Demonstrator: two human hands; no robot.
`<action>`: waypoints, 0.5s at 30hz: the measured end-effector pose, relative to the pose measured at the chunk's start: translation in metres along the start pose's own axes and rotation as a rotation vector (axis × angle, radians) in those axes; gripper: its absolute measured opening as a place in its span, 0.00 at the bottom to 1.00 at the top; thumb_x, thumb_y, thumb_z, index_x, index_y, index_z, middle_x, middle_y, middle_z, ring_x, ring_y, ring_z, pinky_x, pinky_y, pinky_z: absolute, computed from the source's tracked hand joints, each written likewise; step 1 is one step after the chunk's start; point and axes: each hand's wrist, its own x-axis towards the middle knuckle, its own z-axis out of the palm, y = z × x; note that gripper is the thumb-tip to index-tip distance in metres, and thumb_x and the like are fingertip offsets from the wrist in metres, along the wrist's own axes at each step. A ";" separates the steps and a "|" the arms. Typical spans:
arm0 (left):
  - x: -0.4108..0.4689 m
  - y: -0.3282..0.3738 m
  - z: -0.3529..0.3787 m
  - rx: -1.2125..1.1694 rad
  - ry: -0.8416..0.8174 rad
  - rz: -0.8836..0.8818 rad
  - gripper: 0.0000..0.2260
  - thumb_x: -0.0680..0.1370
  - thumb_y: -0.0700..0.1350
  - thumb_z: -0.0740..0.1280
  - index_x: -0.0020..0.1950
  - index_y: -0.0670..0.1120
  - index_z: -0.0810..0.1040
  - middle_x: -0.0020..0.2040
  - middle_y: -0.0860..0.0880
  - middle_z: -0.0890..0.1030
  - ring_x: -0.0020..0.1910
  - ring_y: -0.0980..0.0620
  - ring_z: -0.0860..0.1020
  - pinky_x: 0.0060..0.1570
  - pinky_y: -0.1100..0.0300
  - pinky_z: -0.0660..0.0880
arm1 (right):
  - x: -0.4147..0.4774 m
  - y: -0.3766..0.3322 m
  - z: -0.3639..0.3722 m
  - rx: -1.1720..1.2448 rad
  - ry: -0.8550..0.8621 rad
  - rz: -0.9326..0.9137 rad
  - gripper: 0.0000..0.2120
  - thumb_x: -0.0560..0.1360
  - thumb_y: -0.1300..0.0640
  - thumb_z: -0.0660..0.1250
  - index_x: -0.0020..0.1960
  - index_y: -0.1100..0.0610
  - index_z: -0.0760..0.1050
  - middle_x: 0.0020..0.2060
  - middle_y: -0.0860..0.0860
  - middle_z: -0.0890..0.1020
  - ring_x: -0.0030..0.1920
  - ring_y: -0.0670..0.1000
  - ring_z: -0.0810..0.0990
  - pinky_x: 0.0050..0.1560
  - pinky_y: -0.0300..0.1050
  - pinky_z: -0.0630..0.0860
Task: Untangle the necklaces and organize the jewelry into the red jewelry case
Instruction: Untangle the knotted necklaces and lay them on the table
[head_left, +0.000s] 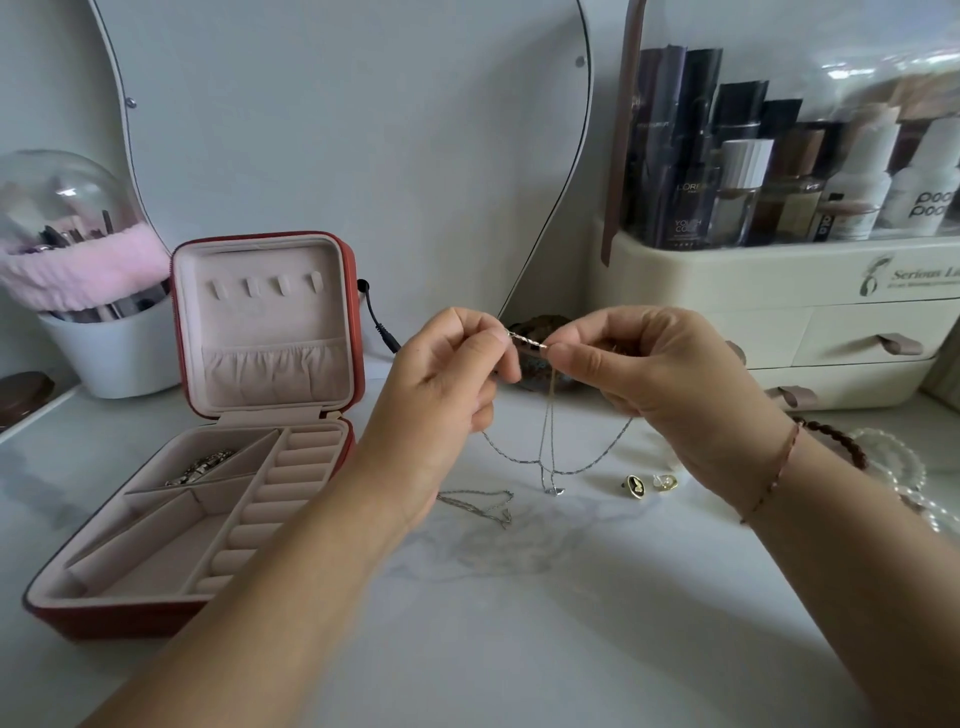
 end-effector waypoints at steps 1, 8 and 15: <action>0.000 0.000 -0.001 0.009 -0.002 -0.006 0.06 0.77 0.40 0.63 0.39 0.45 0.72 0.32 0.51 0.72 0.25 0.58 0.61 0.25 0.66 0.58 | 0.001 0.000 0.000 0.016 0.006 -0.001 0.03 0.71 0.64 0.70 0.43 0.64 0.78 0.17 0.43 0.70 0.18 0.41 0.65 0.22 0.27 0.61; -0.003 0.004 0.001 0.165 -0.040 -0.018 0.05 0.74 0.38 0.70 0.46 0.47 0.80 0.23 0.60 0.69 0.20 0.62 0.66 0.24 0.76 0.61 | 0.002 0.001 -0.002 0.127 -0.037 0.010 0.08 0.66 0.55 0.69 0.40 0.59 0.78 0.21 0.44 0.72 0.23 0.44 0.58 0.24 0.35 0.55; -0.002 0.005 0.000 0.131 -0.036 -0.172 0.11 0.63 0.52 0.73 0.42 0.49 0.84 0.21 0.59 0.63 0.20 0.59 0.60 0.22 0.69 0.57 | 0.002 0.004 -0.001 0.154 -0.073 -0.001 0.09 0.65 0.56 0.71 0.41 0.62 0.80 0.24 0.48 0.71 0.25 0.45 0.59 0.24 0.36 0.55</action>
